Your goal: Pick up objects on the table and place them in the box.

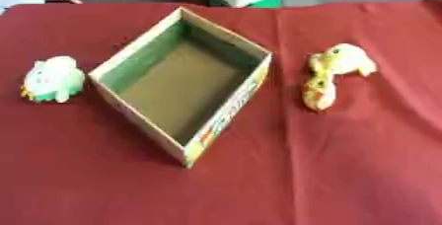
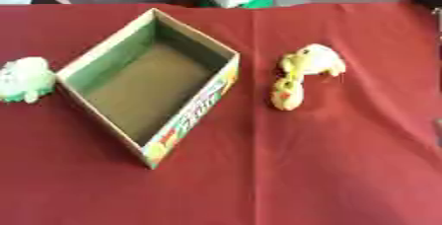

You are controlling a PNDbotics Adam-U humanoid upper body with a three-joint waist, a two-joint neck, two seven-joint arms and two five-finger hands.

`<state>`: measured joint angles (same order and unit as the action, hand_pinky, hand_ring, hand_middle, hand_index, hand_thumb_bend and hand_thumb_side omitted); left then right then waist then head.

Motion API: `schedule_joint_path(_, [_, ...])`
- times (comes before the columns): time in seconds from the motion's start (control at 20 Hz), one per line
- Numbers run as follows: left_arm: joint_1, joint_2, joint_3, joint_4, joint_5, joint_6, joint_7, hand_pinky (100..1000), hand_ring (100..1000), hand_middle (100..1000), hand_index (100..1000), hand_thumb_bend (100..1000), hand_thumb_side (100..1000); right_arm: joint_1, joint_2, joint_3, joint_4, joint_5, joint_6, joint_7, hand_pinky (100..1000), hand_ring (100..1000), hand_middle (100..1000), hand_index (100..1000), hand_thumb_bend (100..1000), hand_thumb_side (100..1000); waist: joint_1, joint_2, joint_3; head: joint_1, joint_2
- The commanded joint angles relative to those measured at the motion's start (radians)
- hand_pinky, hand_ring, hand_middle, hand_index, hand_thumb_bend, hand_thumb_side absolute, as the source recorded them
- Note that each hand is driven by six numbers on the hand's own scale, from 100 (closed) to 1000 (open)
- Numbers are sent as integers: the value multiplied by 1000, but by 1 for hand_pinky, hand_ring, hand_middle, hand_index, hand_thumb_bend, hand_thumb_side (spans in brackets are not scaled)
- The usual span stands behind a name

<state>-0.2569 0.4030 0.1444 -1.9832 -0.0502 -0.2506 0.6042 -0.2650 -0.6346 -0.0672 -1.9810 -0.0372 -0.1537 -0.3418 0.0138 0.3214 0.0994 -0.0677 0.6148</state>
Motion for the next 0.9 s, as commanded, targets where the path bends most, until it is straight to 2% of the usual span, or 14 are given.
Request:
schedule_joint_path(0.05, [-10,11,1,-17,-3,-3,1,552,581,588,801,100,829,-14,-31,-7,-19,2,2,-1,806,733,696,857,100,865,-2,-22,2,1,-1])
schedule_joint_path(0.35, [-10,12,0,-17,-1,-5,0,553,581,589,801,100,828,-17,-46,2,-19,10,13,4,806,734,699,860,100,879,0,-29,1,8,17])
schedule_joint_path(0.55, [-11,14,-3,-17,1,-5,-3,554,582,589,801,100,825,-34,-90,20,-19,49,53,28,797,737,706,865,116,925,1,-34,3,3,31])
schedule_joint_path(0.6, [-12,16,-5,-17,2,-6,-5,554,582,589,801,100,824,-44,-114,32,-19,72,69,44,795,738,707,866,135,928,1,-36,4,-1,36])
schedule_joint_path(0.65, [-13,17,-7,-17,2,-6,-7,554,582,590,801,100,823,-56,-136,44,-19,98,85,63,793,746,721,875,203,952,1,-38,5,-5,40])
schedule_joint_path(0.75, [-13,19,-10,-17,3,-6,-11,554,582,590,801,100,822,-84,-184,73,-19,162,115,115,792,762,745,898,269,978,1,-43,7,-14,47])
schedule_joint_path(0.9, [-13,21,-18,-17,7,-5,-20,554,582,589,801,100,821,-135,-261,127,-19,291,162,251,793,789,773,917,311,993,-1,-51,12,-28,57])
